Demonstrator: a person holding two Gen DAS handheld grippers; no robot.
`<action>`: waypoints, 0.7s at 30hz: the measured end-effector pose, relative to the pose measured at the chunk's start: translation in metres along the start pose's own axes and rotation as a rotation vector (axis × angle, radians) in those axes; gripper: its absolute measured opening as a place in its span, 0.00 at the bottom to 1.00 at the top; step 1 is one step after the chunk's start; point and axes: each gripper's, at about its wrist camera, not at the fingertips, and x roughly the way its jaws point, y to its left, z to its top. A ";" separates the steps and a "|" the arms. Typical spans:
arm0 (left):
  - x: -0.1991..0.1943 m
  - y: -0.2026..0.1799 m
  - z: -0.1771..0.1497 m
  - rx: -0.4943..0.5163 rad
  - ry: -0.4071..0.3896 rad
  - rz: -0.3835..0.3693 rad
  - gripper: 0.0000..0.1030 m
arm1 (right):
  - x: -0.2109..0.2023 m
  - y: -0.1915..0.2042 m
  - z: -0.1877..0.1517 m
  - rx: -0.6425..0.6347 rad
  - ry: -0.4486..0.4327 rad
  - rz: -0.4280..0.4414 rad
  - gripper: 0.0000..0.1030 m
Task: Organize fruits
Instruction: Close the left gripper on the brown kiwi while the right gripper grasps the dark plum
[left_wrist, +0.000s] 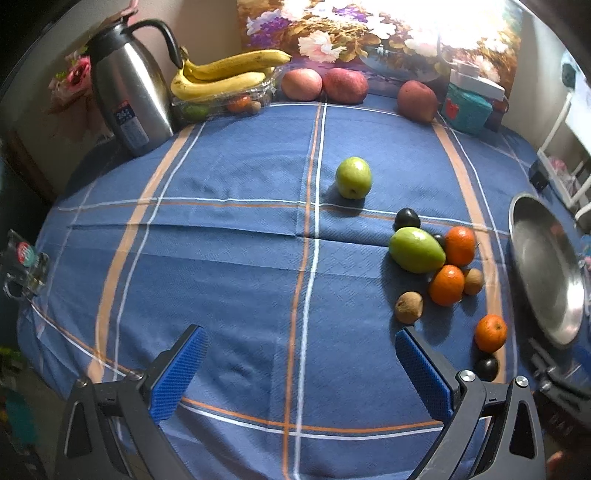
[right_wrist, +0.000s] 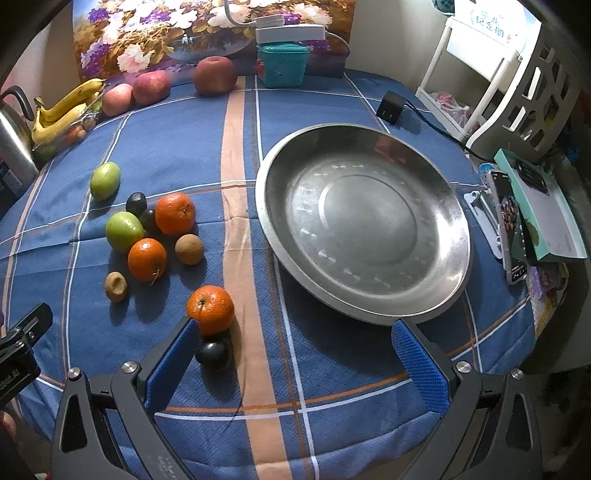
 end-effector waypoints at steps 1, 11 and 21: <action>0.001 0.000 0.001 -0.009 0.007 -0.010 1.00 | 0.000 0.001 0.000 0.000 0.002 0.007 1.00; 0.012 -0.005 0.008 -0.064 0.047 -0.127 1.00 | 0.006 0.009 -0.001 0.008 0.038 0.116 1.00; 0.008 -0.011 0.016 -0.114 -0.014 -0.283 1.00 | 0.004 0.021 -0.002 -0.014 0.025 0.247 1.00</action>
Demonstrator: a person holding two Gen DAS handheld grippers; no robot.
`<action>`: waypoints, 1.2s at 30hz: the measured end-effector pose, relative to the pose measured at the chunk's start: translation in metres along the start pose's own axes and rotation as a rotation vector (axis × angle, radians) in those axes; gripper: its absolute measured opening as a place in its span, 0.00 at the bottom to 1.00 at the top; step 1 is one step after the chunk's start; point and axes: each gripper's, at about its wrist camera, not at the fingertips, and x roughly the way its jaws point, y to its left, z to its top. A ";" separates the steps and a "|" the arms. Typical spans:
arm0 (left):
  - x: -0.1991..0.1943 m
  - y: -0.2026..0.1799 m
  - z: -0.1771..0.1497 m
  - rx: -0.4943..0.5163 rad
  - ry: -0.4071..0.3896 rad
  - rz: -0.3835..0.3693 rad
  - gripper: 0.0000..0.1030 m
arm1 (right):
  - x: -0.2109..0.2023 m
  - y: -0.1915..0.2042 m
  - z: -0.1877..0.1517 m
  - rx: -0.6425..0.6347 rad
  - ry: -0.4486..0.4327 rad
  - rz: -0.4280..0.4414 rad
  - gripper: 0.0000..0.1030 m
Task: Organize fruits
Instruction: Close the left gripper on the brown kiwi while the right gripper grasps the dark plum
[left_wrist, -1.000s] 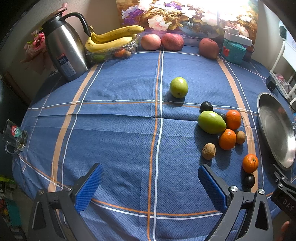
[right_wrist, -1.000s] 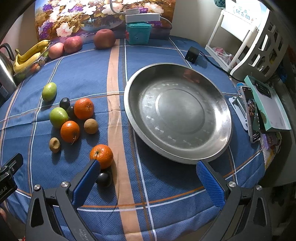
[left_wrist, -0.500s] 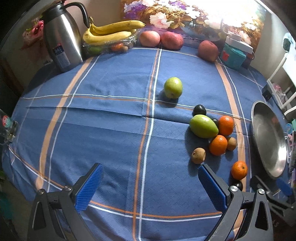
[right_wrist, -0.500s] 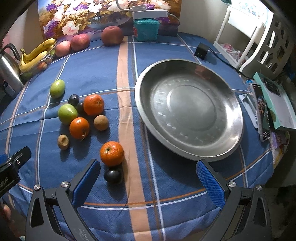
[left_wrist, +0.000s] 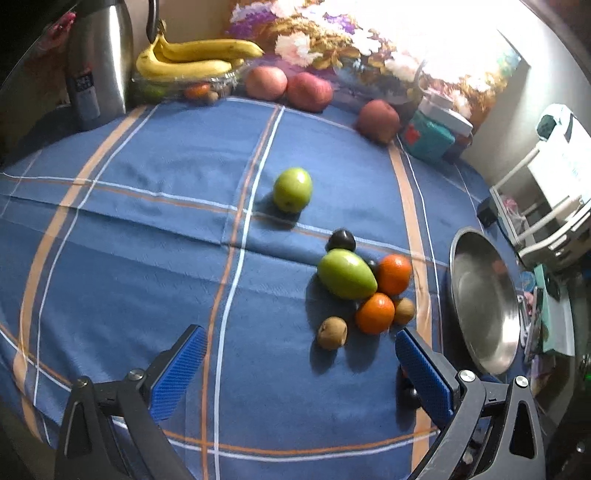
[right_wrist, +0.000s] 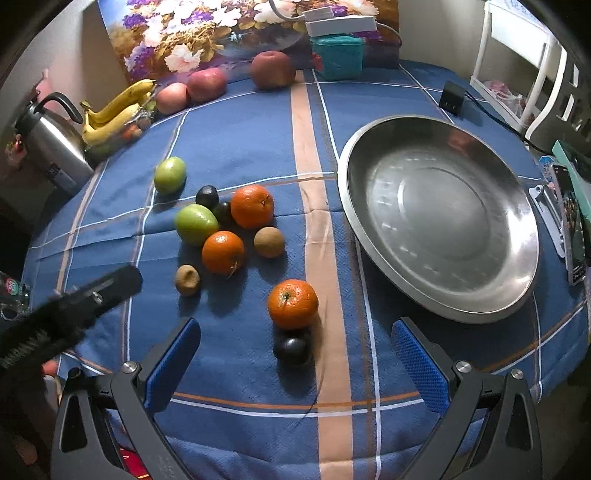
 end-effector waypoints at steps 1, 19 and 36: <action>0.000 0.000 0.002 -0.002 -0.006 0.000 1.00 | 0.000 0.001 0.000 -0.005 -0.002 -0.005 1.00; 0.023 -0.010 0.015 0.079 0.059 0.056 1.00 | 0.003 -0.007 0.003 0.060 0.014 0.044 1.00; 0.067 -0.013 0.000 0.086 0.216 0.018 0.65 | 0.032 -0.002 -0.002 0.045 0.125 0.033 0.60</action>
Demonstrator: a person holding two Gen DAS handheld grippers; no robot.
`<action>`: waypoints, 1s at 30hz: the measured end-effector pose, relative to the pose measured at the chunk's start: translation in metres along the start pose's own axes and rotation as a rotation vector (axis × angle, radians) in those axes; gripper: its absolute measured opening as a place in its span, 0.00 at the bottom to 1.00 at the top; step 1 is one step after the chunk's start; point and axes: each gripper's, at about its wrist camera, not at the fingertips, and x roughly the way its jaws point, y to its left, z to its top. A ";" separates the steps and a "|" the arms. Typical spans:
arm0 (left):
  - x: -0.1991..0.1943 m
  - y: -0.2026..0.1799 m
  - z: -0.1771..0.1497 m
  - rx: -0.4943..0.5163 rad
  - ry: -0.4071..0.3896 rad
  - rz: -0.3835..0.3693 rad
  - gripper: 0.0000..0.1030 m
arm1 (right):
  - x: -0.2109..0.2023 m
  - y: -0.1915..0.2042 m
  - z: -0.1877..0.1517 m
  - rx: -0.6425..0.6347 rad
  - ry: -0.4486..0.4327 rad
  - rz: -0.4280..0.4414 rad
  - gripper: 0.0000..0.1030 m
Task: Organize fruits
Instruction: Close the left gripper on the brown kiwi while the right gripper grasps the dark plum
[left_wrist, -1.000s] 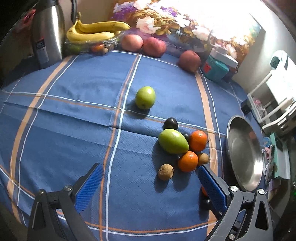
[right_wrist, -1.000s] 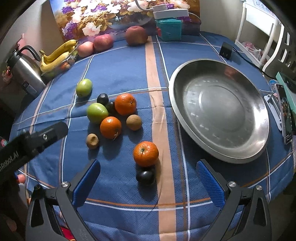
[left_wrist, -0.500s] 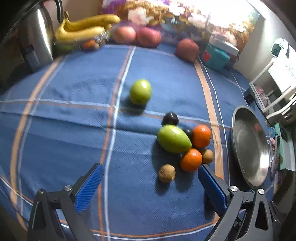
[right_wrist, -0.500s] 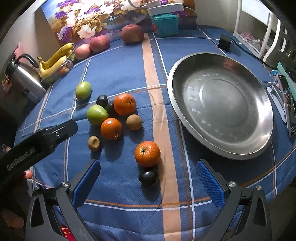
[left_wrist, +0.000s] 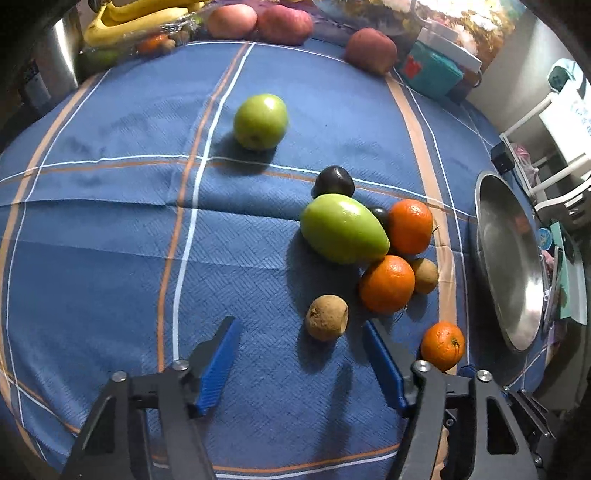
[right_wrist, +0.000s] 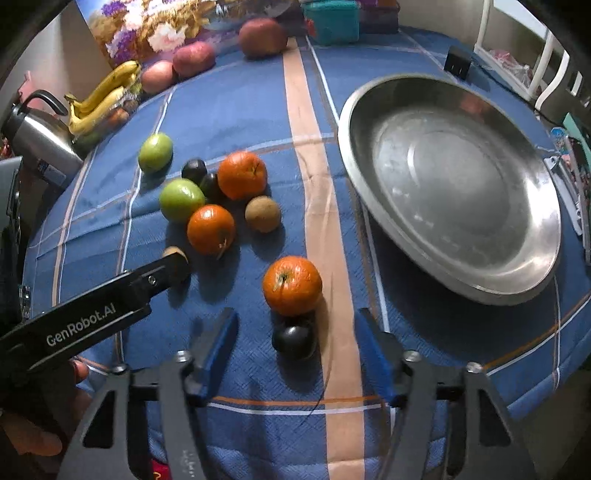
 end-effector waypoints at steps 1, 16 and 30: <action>0.001 -0.002 0.001 0.003 -0.003 0.001 0.64 | 0.003 0.000 0.000 0.000 0.012 -0.002 0.55; 0.008 -0.019 0.001 0.035 -0.004 -0.033 0.32 | 0.016 0.000 -0.003 0.002 0.044 0.008 0.33; 0.009 -0.018 0.002 0.030 -0.001 -0.070 0.25 | 0.018 -0.001 -0.003 -0.001 0.060 0.013 0.29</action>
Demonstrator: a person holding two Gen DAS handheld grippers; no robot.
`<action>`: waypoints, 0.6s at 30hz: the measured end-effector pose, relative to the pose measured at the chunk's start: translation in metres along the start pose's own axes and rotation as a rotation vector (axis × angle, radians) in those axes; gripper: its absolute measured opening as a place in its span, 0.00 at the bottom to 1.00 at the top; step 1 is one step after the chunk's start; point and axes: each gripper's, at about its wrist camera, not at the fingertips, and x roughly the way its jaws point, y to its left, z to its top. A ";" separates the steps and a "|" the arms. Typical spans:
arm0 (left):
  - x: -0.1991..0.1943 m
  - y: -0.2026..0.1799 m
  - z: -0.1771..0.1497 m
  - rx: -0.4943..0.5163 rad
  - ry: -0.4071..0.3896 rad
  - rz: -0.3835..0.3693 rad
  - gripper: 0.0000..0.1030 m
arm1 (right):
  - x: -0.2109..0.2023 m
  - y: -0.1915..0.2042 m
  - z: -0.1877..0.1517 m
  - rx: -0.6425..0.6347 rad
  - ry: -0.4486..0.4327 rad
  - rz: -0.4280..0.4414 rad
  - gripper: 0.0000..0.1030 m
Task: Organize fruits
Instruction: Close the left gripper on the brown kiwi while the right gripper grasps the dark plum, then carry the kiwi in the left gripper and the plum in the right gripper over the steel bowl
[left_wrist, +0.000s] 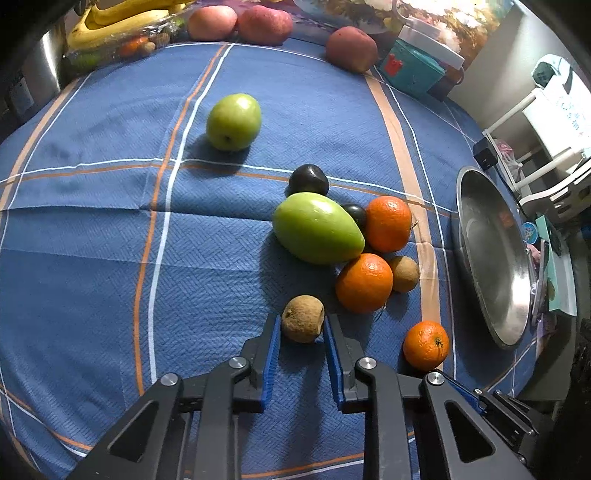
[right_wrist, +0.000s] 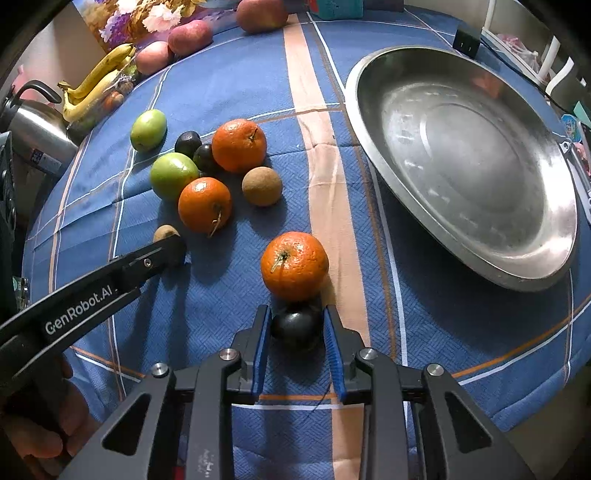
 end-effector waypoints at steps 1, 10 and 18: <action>0.000 0.000 0.000 0.002 -0.001 0.000 0.25 | 0.001 0.001 0.000 -0.001 0.000 -0.001 0.29; -0.009 0.002 -0.001 -0.013 -0.004 0.012 0.24 | 0.000 0.001 -0.001 0.001 -0.007 0.008 0.28; -0.033 0.006 -0.001 -0.034 -0.068 0.002 0.24 | -0.016 -0.004 0.000 0.013 -0.056 0.038 0.28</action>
